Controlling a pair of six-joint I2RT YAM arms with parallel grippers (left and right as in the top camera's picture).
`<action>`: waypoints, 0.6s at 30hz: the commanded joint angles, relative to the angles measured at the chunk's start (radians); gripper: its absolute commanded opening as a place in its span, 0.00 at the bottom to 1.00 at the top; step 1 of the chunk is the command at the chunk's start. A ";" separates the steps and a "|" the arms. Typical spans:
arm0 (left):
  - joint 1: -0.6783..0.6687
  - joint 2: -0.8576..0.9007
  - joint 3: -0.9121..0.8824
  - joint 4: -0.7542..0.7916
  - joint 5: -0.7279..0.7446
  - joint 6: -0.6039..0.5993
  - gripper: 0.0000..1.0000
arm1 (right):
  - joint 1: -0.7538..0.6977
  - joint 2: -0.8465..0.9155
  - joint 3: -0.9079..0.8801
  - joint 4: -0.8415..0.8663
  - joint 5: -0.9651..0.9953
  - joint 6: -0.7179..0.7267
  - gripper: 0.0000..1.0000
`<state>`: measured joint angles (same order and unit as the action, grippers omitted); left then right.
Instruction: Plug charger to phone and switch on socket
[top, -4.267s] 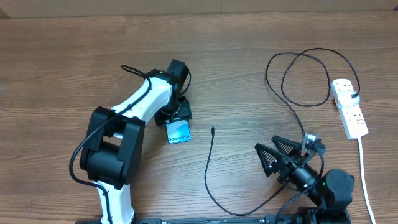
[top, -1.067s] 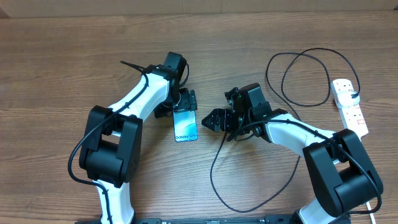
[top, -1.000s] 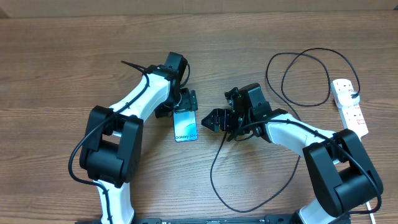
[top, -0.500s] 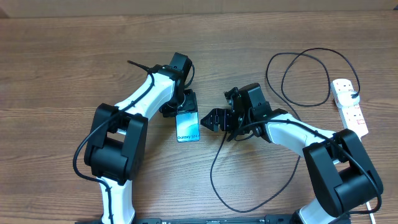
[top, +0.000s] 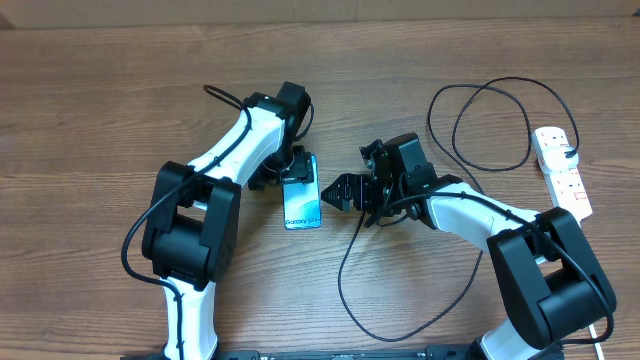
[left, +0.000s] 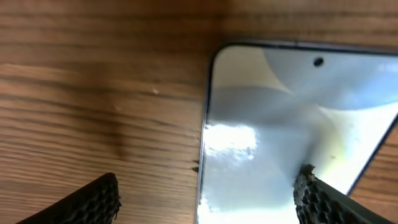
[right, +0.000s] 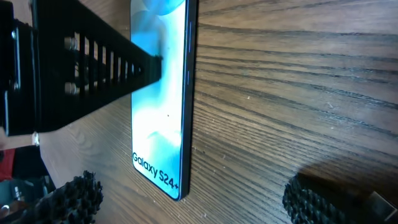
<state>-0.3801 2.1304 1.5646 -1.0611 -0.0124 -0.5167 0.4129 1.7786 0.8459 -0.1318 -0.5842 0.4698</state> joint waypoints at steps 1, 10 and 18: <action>-0.002 0.034 0.011 0.005 -0.042 0.010 0.84 | 0.002 0.010 -0.001 0.000 0.005 -0.007 0.96; -0.046 0.035 0.013 0.063 -0.014 0.016 0.91 | -0.019 -0.012 -0.001 0.000 -0.013 -0.004 0.96; -0.080 0.036 0.013 0.105 -0.018 0.015 0.95 | -0.026 -0.024 -0.001 -0.004 -0.013 -0.030 1.00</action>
<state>-0.4461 2.1342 1.5661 -0.9581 -0.0166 -0.5133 0.3923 1.7756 0.8459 -0.1329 -0.5983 0.4572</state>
